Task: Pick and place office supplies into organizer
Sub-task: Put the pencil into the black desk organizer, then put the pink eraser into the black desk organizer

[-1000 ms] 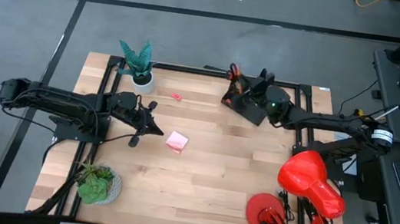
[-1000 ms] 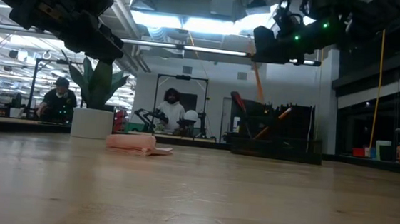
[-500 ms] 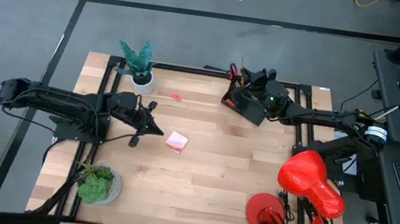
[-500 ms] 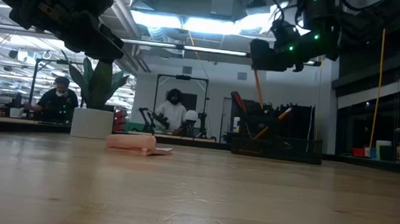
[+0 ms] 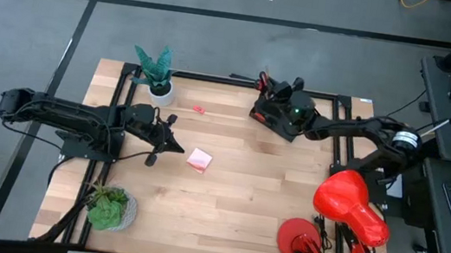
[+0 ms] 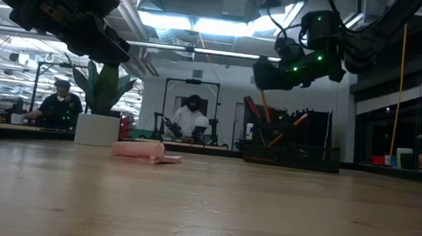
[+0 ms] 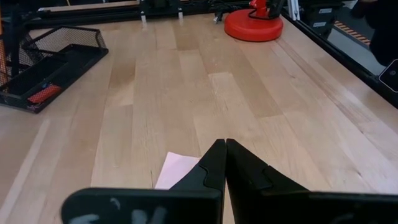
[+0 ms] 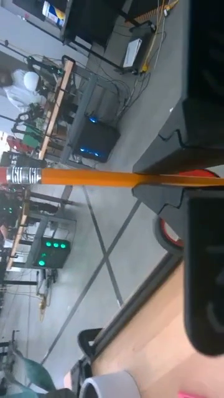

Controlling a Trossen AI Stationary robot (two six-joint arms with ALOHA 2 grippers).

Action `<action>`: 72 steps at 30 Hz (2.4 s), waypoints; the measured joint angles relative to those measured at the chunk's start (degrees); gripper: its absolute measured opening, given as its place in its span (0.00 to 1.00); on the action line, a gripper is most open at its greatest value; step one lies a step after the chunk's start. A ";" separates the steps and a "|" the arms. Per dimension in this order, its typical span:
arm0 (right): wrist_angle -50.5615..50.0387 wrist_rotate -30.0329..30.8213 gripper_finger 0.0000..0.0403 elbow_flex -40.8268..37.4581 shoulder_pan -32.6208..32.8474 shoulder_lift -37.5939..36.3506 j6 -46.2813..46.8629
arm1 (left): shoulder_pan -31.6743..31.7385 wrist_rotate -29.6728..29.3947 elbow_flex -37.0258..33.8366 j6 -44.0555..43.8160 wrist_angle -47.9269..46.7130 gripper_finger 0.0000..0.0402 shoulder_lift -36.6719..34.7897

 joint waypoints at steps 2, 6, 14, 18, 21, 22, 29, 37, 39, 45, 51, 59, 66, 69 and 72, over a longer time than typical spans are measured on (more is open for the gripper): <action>0.05 0.01 0.06 0.00 0.00 0.60 0.05 | 0.00 0.01 0.00 -0.02 0.01 0.01 0.00; 0.14 0.06 0.07 0.00 -0.16 1.53 1.12 | 0.00 0.01 0.00 -0.02 -0.01 0.01 0.01; 0.01 0.07 0.07 -0.93 -0.36 1.68 1.79 | 0.00 0.01 0.00 -0.04 -0.01 0.01 -0.01; 0.24 0.23 0.07 -3.19 -1.25 1.68 4.42 | -0.01 0.01 0.00 -0.32 -0.01 0.01 0.00; 0.32 0.20 0.07 -4.51 -2.11 1.68 5.93 | -0.01 0.03 0.00 -0.86 -0.01 0.01 0.01; 0.35 0.19 0.07 -4.79 -2.33 1.68 6.55 | 0.00 0.03 0.00 -1.22 -0.02 0.01 -0.01; 0.56 -0.80 0.09 -4.68 -2.41 1.68 5.85 | -0.02 0.03 0.00 -1.55 -0.01 0.01 -0.01; 0.66 -0.91 0.24 -3.32 -1.38 1.68 3.79 | -0.01 0.03 0.00 -1.93 0.01 0.01 0.00; 0.60 -0.93 0.28 -3.32 -1.37 1.68 3.72 | -0.02 0.03 0.00 -2.04 0.01 0.01 -0.01; 0.84 -0.90 0.32 -3.32 -0.32 1.37 2.15 | -0.02 -0.01 0.00 -2.88 0.03 0.01 -0.01; 0.98 -1.04 0.32 -3.32 3.27 -2.83 -3.15 | -0.02 -4.92 0.00 -2.89 1.48 0.01 0.01; 0.08 -1.88 0.30 -3.31 7.95 -10.69 -3.56 | -0.02 -13.35 0.00 -1.99 11.77 0.02 -0.01; -6.06 -16.23 0.13 -3.26 10.67 -11.79 1.39 | 0.18 -16.78 2.33 4.04 9.67 0.02 0.03; -9.66 -16.81 0.03 -3.28 12.14 -11.79 1.47 | 0.83 -16.80 4.60 4.55 6.23 0.01 0.77; -11.03 -16.78 0.02 -3.28 14.08 -11.79 2.25 | 2.09 -16.79 7.01 4.69 2.69 0.01 2.34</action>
